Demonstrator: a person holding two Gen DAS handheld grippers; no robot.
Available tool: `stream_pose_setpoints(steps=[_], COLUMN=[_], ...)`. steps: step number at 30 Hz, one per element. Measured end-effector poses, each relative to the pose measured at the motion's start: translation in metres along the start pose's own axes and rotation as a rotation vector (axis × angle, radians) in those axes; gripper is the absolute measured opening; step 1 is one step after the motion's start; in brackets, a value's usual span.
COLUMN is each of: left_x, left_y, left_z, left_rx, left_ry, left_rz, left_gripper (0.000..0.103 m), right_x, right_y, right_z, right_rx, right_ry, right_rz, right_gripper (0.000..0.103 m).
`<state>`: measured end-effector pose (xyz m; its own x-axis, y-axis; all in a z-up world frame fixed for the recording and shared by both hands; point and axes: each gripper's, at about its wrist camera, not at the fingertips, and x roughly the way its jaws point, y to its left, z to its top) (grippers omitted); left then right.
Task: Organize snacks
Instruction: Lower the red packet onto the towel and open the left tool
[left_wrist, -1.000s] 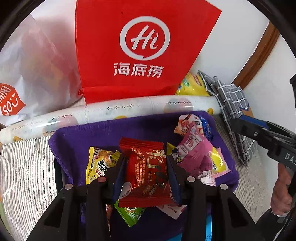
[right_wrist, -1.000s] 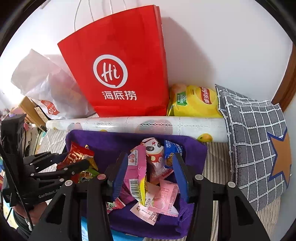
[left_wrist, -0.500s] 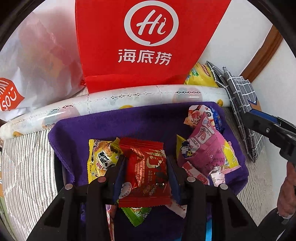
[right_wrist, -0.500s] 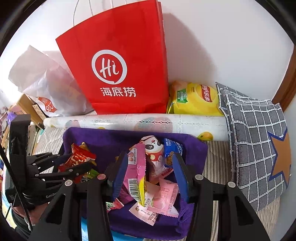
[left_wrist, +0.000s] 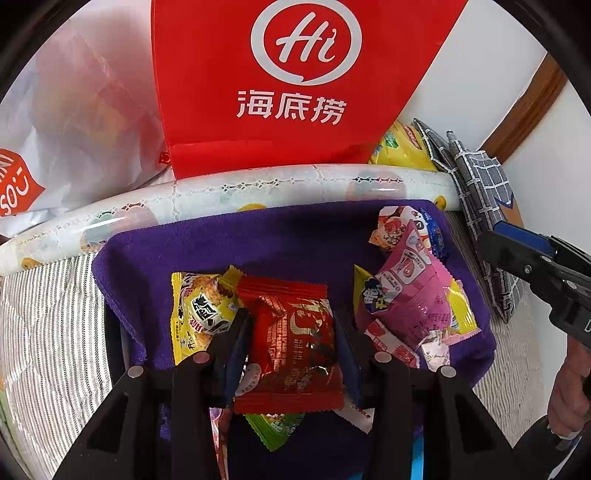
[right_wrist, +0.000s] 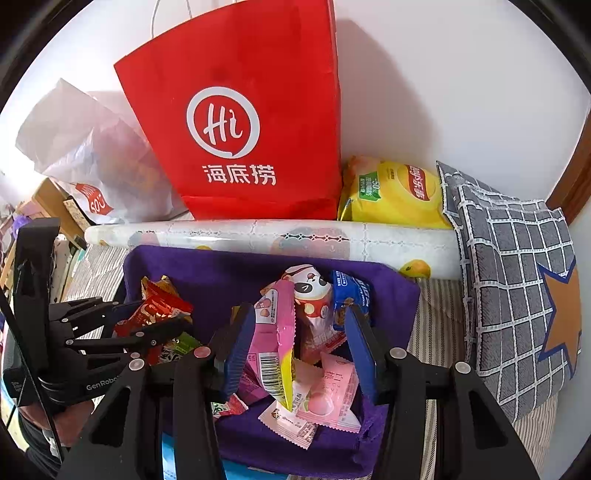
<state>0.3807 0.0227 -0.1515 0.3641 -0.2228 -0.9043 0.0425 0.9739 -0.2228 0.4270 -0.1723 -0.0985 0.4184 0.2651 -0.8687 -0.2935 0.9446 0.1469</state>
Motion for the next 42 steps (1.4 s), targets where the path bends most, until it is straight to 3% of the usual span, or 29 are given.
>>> stream_pose_setpoints(steps=[11,21,27,42], left_x=[0.009,0.009,0.011,-0.007], left_y=[-0.002,-0.002,-0.001,-0.011], left_z=[-0.001,-0.002,-0.001,0.001], left_rx=[0.008,0.012,0.002,0.041], left_ry=[0.033,0.045,0.060,0.005], left_rz=[0.013,0.011,0.005,-0.002], left_gripper=[0.048,0.065,0.069,0.077], right_x=[0.013,0.019,0.023,0.035], right_y=[0.002,0.005,0.004,-0.001], right_z=[-0.001,-0.002,-0.002,-0.006], right_rx=[-0.013,-0.024,-0.026,-0.036], right_ry=[0.047,0.066,0.076,0.100], right_rz=[-0.018,-0.030,-0.037,-0.091], right_gripper=[0.050,0.050,0.050,0.050])
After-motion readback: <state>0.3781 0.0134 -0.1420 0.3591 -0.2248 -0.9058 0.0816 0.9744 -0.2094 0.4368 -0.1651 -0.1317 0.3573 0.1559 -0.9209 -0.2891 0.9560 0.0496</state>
